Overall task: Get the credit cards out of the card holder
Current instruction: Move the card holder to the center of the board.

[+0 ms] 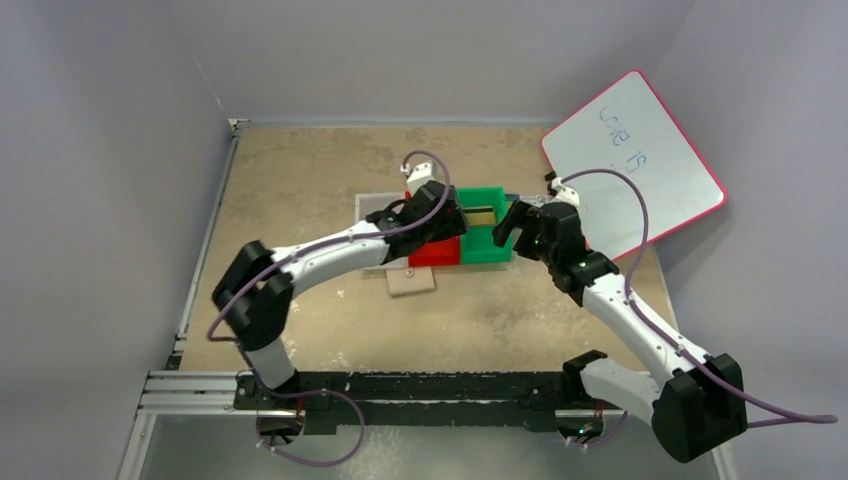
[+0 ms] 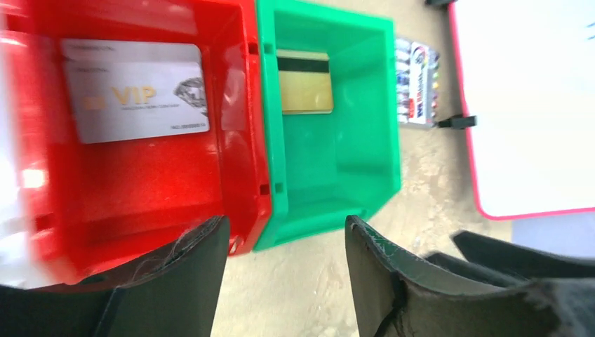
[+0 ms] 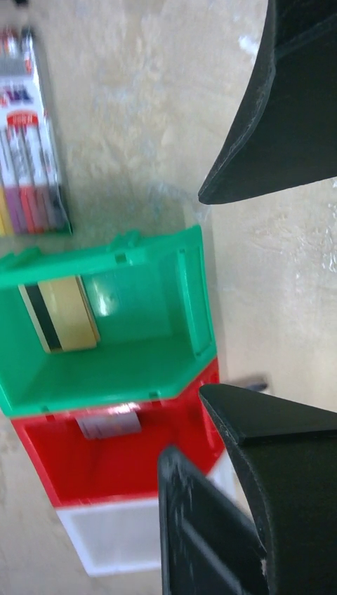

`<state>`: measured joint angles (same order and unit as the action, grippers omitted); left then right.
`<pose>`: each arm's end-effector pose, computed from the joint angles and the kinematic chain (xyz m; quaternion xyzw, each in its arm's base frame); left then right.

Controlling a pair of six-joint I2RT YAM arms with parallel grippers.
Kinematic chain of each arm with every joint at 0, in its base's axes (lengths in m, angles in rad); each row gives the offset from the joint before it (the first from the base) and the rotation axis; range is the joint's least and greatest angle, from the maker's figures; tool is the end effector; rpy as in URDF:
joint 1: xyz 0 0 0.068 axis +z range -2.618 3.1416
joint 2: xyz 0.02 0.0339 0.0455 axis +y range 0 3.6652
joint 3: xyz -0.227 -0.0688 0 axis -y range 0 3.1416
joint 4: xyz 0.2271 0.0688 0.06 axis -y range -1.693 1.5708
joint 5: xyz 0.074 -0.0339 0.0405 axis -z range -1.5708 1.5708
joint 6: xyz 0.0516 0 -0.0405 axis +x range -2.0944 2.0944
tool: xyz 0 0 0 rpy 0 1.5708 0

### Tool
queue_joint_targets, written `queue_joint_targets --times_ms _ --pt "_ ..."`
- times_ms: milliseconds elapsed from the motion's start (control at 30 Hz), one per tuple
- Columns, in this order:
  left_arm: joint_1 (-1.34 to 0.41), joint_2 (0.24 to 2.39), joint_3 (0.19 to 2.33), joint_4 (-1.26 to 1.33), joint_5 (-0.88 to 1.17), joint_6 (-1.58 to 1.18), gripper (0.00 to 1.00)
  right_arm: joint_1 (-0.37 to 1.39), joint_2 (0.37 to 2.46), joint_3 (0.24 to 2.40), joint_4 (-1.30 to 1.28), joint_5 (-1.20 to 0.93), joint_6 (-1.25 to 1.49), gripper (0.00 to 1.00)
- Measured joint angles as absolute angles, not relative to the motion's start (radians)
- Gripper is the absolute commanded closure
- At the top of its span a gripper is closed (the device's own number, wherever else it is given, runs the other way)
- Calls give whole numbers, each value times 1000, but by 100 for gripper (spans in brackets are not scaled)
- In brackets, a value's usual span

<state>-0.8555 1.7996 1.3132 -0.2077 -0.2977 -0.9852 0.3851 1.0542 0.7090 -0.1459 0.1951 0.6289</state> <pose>0.2705 -0.2883 0.2026 -0.1208 0.8895 -0.2527 0.3610 0.2371 0.0853 0.2317 0.1535 0.8413 0.1754 0.4878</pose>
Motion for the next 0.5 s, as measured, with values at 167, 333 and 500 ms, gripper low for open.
queue_joint_targets --times_ms 167,333,500 --pt "-856 1506 1135 -203 -408 -946 31 385 1044 661 -35 29 598 11" --pt "-855 1267 910 -234 -514 -960 25 422 1057 577 104 -124 610 14" --pt "-854 1079 625 -248 -556 -1013 22 602 1203 576 209 -148 645 13"
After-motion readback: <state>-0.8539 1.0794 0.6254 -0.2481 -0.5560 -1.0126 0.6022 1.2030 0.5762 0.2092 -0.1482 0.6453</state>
